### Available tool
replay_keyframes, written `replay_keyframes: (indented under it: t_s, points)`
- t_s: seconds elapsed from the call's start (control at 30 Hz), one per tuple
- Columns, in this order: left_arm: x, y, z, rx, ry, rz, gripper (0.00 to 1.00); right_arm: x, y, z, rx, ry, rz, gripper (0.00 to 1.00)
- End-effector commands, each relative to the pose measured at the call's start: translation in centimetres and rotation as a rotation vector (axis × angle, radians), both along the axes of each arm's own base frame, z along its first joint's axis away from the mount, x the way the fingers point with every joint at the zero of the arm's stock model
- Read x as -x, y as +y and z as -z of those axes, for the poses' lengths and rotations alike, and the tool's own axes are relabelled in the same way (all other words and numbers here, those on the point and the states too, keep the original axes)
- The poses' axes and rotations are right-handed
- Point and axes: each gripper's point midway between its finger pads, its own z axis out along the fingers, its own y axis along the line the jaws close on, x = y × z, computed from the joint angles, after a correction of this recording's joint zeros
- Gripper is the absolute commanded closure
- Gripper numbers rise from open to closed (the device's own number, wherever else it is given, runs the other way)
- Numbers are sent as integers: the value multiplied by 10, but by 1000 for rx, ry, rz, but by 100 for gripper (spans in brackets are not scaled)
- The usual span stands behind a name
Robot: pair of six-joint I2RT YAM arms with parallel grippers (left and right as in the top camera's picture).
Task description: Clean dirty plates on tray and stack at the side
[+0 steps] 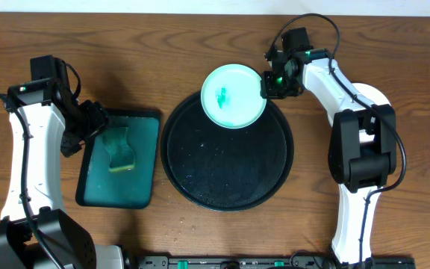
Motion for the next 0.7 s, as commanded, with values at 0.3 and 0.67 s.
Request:
replay_keyframes:
  t_s: [0.3, 0.67]
  points:
    - [3, -1, 6, -2, 17, 29, 19, 29, 3, -29, 17, 71, 27, 99]
    - [4, -1, 20, -10, 24, 71, 21, 140, 23, -23, 75, 408, -78, 99]
